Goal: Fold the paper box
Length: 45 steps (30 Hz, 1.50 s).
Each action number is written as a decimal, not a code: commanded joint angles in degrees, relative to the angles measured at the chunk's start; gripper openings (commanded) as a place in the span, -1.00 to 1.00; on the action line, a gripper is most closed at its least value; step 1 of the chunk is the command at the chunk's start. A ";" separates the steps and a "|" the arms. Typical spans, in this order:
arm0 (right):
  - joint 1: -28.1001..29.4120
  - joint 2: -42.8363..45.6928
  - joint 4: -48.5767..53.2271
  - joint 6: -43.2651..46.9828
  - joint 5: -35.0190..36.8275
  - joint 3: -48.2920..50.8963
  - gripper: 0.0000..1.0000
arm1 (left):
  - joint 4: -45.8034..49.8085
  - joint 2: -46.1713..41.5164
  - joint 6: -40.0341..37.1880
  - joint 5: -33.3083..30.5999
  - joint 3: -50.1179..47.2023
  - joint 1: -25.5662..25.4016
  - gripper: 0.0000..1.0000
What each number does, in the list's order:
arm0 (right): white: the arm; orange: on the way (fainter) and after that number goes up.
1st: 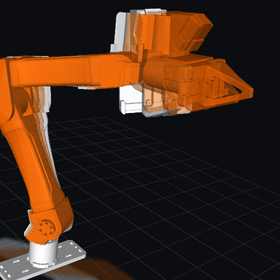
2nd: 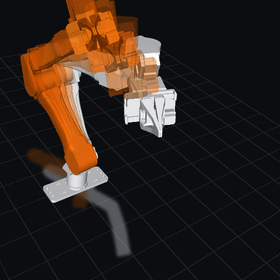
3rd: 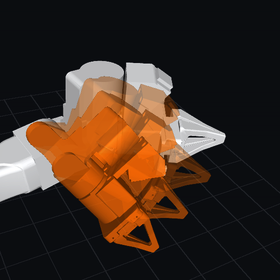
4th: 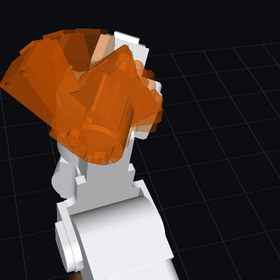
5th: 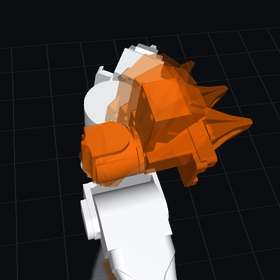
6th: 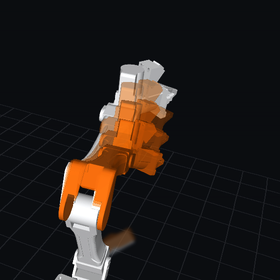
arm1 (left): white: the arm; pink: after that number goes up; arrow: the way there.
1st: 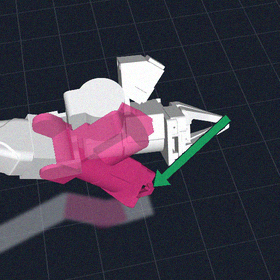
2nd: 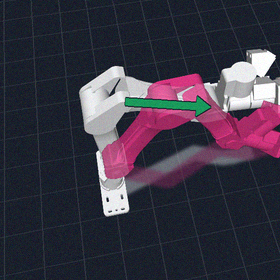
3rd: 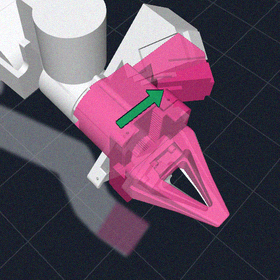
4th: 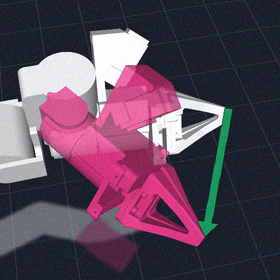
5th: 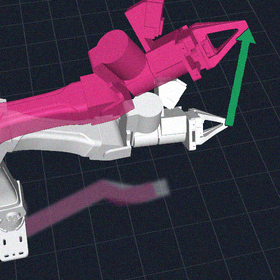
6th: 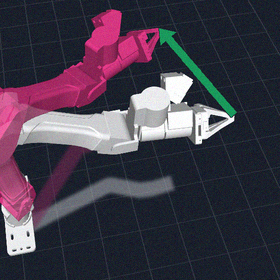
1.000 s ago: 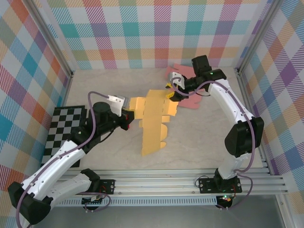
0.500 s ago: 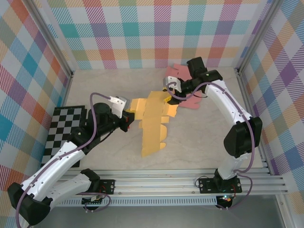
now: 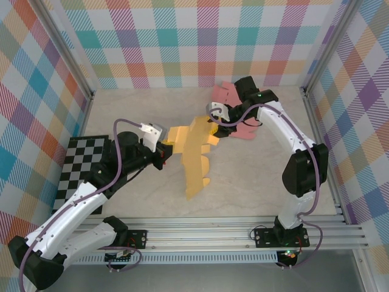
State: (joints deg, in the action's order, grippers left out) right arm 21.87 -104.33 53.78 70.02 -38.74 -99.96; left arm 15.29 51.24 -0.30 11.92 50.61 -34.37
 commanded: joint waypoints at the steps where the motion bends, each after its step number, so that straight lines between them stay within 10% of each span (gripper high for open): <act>1: 0.37 -1.49 2.24 2.65 -1.47 -1.84 0.07 | -1.84 -1.02 -1.44 1.87 0.31 -0.59 -1.00; 21: -1.31 4.53 -10.65 -1.99 3.78 0.64 0.07 | -1.26 -0.74 -1.74 2.02 -0.01 -0.61 -1.00; 45: -1.21 2.81 0.90 4.31 -0.91 -0.86 -0.21 | -1.58 -1.13 -1.58 1.77 -0.17 -0.63 -1.00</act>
State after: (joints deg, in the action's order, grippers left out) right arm 20.67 -101.21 52.38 72.16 -38.09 -100.07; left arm 15.03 51.24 -1.15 12.99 50.59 -34.37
